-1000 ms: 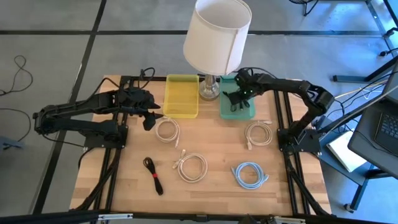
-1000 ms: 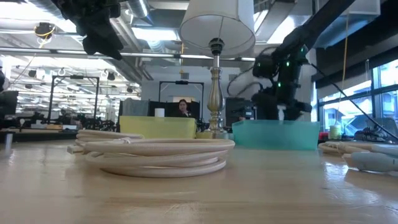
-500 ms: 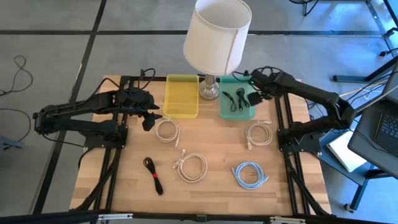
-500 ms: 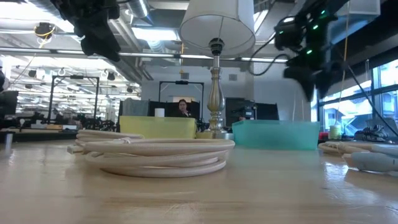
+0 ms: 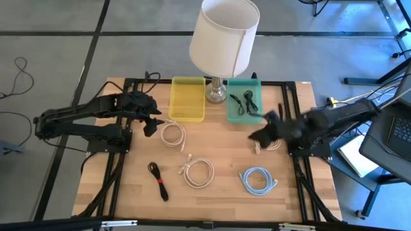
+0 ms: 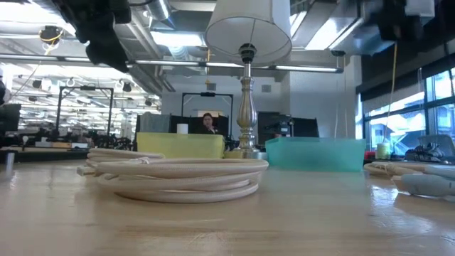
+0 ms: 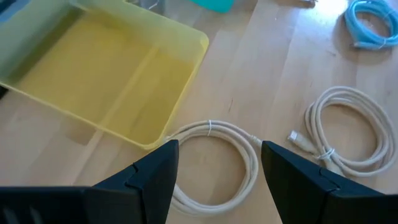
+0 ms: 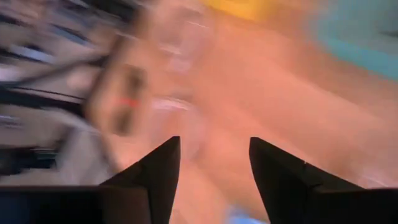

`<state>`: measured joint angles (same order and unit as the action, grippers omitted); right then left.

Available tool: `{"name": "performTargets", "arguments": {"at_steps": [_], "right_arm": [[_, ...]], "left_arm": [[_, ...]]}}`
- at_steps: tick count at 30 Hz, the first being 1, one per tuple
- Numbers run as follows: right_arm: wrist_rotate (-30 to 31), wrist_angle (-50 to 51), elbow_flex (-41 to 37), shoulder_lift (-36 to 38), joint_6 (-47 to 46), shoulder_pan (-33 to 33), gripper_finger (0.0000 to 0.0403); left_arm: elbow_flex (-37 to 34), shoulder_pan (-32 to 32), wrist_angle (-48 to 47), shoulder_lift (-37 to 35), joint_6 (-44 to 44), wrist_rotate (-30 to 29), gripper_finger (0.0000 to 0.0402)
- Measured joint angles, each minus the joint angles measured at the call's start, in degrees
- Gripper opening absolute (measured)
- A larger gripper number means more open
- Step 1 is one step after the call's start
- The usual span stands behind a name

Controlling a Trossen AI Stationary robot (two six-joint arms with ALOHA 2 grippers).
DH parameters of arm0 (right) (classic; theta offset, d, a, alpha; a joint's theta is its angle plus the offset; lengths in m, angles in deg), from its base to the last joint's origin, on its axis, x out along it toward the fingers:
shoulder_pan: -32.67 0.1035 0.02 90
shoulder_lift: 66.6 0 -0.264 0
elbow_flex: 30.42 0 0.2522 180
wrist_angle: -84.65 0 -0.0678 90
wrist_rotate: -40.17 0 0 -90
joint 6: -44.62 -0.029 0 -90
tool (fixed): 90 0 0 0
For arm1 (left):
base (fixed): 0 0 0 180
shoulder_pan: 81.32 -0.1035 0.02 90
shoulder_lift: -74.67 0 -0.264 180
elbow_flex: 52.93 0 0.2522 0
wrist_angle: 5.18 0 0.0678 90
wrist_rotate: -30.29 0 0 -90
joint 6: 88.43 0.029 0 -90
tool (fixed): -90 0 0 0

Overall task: Pick & Place USB Port
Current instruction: Put the black USB cable into the blue bin

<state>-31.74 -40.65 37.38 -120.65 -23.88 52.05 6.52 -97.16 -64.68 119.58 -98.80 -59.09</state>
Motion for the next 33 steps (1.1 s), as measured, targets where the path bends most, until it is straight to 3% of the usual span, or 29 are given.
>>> {"name": "performTargets", "arguments": {"at_steps": [4, 8, 11, 13, 19, 25, 29, 33], "right_arm": [[19.3, -25.1, -4.7, -5.5, 6.5, 12.8, 0.017], [36.0, -51.5, -7.6, -14.3, 24.9, 17.3, 0.0144], [43.1, -65.6, -7.7, -20.0, 41.2, 17.1, 0.0123], [44.4, -70.2, -6.5, -22.2, 51.3, 16.3, 0.0109], [48.8, -71.5, -2.2, -22.1, 77.6, 15.2, 0.0076], [51.4, -70.9, -0.4, -17.4, 87.8, 15.3, 0.0067], [51.6, -65.4, -0.8, -12.7, 87.7, 16.0, 0.0068], [51.5, -57.6, -0.9, -9.1, 83.4, 16.2, 0.0066]], "left_arm": [[0.0, 0.0, 0.0, -2.7, 0.6, 1.0, 0.0223], [0.0, 0.0, 0.4, -6.7, 0.0, 5.0, 0.0223], [-0.1, 0.1, 1.3, -10.0, -2.8, 8.6, 0.0223], [-0.6, 0.6, 1.3, -12.5, -6.8, 11.0, 0.0223], [-5.2, 6.2, 6.1, -21.0, -25.9, 11.5, 0.0223], [-15.9, 20.2, 27.7, -24.3, -43.5, 3.5, 0.0219], [-22.1, 35.8, 42.0, -18.0, -51.3, -7.9, 0.0199], [-22.2, 51.7, 51.5, -6.5, -59.0, -20.4, 0.0176]]}}
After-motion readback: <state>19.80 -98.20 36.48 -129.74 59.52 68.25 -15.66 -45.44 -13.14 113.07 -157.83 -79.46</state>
